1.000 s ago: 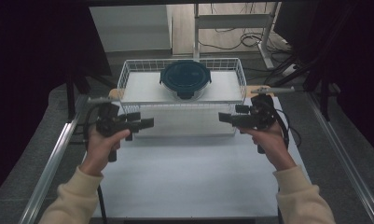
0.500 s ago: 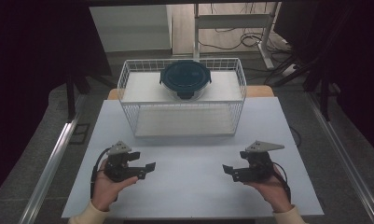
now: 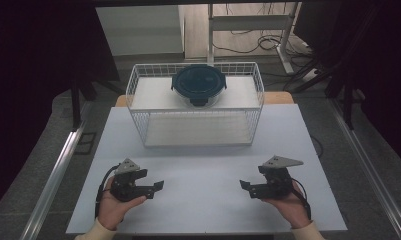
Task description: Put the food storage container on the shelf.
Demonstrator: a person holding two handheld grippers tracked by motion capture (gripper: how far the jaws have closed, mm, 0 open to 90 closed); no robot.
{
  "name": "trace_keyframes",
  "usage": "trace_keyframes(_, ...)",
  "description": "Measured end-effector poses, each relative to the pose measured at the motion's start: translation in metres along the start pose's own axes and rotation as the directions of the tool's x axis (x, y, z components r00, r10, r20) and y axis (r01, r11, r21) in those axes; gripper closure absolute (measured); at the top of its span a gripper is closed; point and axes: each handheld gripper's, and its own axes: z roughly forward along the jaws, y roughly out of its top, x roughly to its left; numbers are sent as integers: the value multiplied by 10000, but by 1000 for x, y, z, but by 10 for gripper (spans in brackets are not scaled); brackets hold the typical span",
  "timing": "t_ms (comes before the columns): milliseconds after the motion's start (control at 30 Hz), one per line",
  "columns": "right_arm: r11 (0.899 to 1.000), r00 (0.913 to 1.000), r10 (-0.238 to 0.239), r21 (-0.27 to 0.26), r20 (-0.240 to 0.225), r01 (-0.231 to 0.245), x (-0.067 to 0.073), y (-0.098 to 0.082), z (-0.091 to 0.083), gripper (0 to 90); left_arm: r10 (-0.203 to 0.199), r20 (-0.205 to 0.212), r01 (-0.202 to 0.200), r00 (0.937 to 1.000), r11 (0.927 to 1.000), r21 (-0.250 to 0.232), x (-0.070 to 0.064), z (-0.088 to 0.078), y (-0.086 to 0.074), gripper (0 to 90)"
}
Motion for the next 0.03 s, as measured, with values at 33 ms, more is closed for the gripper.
trace_keyframes(33,9999,9999,56,-89,83,-55,-1,0,-1,123,19,-17,-19,10000,10000,-36,1,0,0,212)
